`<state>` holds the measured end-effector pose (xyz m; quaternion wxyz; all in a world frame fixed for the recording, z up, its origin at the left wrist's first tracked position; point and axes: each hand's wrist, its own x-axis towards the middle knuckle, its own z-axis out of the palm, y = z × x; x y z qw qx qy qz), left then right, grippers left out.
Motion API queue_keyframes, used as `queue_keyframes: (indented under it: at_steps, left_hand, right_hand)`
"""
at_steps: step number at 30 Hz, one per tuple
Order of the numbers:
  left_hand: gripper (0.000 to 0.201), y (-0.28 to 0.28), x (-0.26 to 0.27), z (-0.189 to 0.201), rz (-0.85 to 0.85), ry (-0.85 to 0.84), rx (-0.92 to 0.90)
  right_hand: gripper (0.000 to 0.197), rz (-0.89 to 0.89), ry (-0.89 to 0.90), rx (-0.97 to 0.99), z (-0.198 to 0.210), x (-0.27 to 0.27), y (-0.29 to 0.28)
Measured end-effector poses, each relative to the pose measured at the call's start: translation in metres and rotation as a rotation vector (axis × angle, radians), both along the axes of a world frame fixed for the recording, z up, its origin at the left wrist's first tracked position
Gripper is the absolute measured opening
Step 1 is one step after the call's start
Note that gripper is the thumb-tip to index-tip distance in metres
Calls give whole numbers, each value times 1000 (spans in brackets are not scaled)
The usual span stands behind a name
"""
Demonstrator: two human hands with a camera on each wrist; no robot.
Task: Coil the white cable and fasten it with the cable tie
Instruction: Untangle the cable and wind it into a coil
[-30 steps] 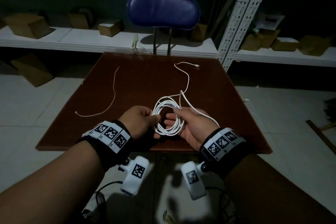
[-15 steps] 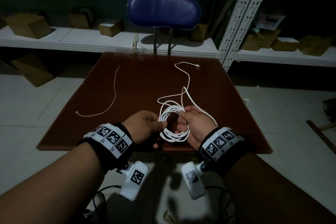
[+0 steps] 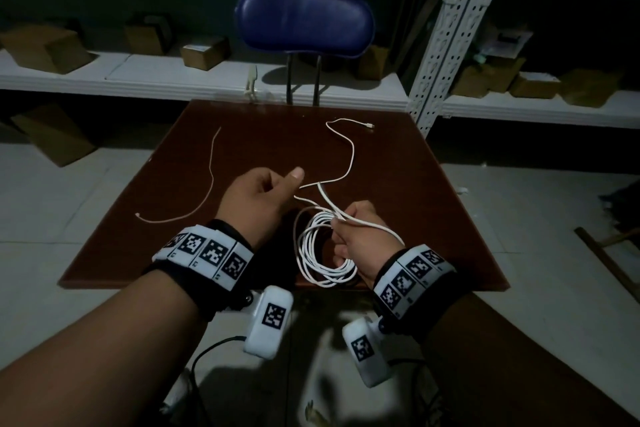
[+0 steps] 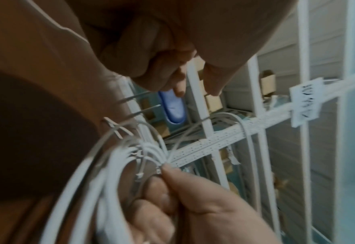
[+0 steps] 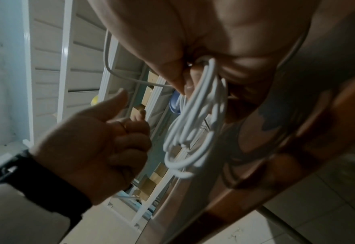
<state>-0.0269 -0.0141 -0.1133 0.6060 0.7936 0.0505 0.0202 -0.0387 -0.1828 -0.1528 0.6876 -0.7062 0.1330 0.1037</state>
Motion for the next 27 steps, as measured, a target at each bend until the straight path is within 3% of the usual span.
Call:
queue_keyframes:
  at_steps: [4,7,11,17,20,24,27]
  left_hand:
    - [55,-4,1,3,-57,38,-153]
    - [31,-12,-3,6,-126,129,-240]
    - [14,-14,2,11,-82,266,-654]
    - [22,9,12,15,-113,553,-1011]
    - [25,20,16,10,-227,618,-1018]
    - [31,32,25,0,-327,706,-831]
    - [36,33,23,-1,-383,790,-741]
  right_hand:
    - [21,-25,37,-17,4,1,3]
    - [21,-47,81,-58,4,5,4]
    - [21,0,23,-117,0,1,1]
    - [27,102,42,57,6,2,-11]
    - [27,186,75,120,13,2,-20]
    - [22,234,118,153,17,3,-27]
    - [22,176,99,183,17,4,-28]
